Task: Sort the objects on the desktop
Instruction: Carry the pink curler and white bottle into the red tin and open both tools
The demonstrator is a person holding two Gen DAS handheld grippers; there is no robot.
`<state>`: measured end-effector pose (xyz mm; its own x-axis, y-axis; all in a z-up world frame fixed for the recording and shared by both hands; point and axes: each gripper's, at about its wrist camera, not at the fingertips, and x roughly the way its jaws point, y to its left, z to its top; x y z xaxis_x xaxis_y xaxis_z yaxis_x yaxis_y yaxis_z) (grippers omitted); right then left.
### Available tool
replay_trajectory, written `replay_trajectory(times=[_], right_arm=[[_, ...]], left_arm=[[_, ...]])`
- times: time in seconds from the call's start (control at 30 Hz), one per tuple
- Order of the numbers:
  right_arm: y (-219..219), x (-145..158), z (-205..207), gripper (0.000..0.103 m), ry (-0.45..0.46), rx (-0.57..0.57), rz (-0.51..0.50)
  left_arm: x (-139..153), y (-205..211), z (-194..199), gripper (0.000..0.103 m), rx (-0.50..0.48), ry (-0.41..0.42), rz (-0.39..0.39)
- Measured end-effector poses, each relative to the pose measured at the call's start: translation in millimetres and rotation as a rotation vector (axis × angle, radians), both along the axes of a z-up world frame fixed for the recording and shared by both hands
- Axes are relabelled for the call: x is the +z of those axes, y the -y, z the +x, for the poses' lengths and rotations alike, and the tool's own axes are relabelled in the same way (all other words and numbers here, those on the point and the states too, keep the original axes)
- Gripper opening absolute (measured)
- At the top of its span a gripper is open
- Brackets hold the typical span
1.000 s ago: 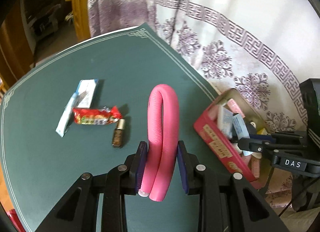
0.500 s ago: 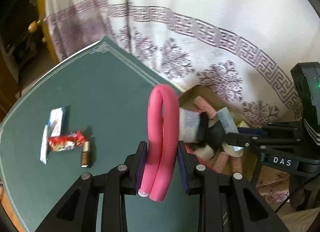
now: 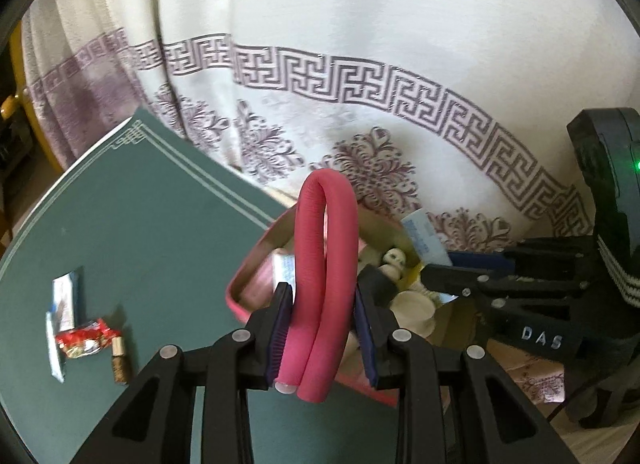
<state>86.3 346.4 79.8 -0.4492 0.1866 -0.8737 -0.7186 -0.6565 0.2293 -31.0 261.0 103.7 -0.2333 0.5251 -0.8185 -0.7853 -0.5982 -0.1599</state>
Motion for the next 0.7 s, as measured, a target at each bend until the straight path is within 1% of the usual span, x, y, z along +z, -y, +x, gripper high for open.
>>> replay_trajectory(times=[0.07, 0.1, 0.13, 0.17, 0.27, 0.37, 0.57, 0.7], right_arm=[[-1.1, 0.9, 2.3, 0.02, 0.002, -0.006, 0.007], [-3.0, 0.7, 3.7, 0.02, 0.005, -0.013, 0.01], [-4.4, 0.4, 5.1, 0.021, 0.006, -0.02, 0.008], [-6.5, -0.7, 6.6, 0.021, 0.006, -0.027, 0.003], [-13.2, -4.7, 13.2, 0.021, 0.012, -0.06, -0.009], [-16.0, -7.0, 14.4, 0.021, 0.014, -0.068, -0.014], [-13.1, -9.8, 1.7, 0.021, 0.011, -0.043, -0.03], [-8.7, -11.5, -11.9, 0.024, 0.013, -0.015, -0.039]], left_arm=[[-1.6, -6.5, -2.5, 0.033, -0.007, 0.03, 0.022], [-2.5, -8.3, -3.5, 0.036, -0.01, 0.04, 0.029], [-3.4, -10.5, -4.7, 0.051, -0.012, 0.046, 0.035], [-3.8, -11.2, -4.9, 0.056, -0.011, 0.045, 0.039], [-5.7, -11.8, -7.5, 0.057, -0.006, 0.043, 0.037], [-8.2, -8.0, -12.5, 0.057, 0.012, 0.049, 0.03], [-11.3, 12.3, -23.8, 0.057, 0.082, 0.058, 0.026], [-14.0, 31.1, -33.4, 0.057, 0.143, 0.064, 0.021]])
